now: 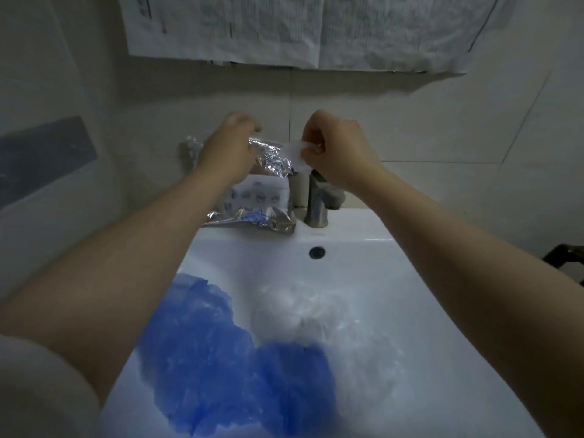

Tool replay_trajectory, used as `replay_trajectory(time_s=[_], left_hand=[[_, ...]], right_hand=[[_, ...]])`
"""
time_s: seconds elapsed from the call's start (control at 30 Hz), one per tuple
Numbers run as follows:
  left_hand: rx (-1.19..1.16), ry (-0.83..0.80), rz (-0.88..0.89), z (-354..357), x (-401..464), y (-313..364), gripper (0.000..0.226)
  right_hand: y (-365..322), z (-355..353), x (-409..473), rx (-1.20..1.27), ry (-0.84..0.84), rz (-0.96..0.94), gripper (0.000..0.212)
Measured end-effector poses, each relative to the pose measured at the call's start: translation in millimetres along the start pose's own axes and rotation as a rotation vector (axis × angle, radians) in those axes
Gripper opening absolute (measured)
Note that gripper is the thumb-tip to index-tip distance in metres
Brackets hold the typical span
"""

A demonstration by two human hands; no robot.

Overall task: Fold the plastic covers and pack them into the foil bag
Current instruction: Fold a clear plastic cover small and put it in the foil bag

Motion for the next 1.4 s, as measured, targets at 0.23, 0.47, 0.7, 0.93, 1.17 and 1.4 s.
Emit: replay_trajectory(time_s=[0.23,0.47,0.7,0.93,1.17,1.4], left_hand=[[0.245,-0.121,0.036,15.6,32.9,-24.2,0.031],[0.272,-0.09,0.096,14.4,20.0,-24.7,0.022],[0.12,-0.001,0.124,13.3,-8.1,-19.6,0.016],[0.141,0.028,0.222,15.7,-14.9,-12.7,0.011],[0.23,0.026,0.049,17.4,-3.7,-17.0,0.026],[0.108,-0.015,-0.2,35.6,22.4,-15.6,0.019]], right_hand=[[3.7,22.7,58.9,0.021,0.082,0.032,0.019],[-0.8,46.8,82.6,0.068,0.173,0.022,0.018],[-14.9,74.5,67.8,0.075,-0.231,-0.068,0.014],[-18.9,88.1,51.5,-0.033,-0.681,0.162,0.023],[-21.2,71.1,58.4,-0.219,-0.583,-0.143,0.025],[-19.3,44.2,33.0,-0.3,-0.26,-0.362,0.027]])
Point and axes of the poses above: each hand's wrist, its own x-axis towards the middle knuckle, its own z-axis out of the palm, y = z × x, the point moved 3 cm from there along x, towards the middle knuckle, and after that the axes turned 2 degrees about y, right-handed, at the moved point
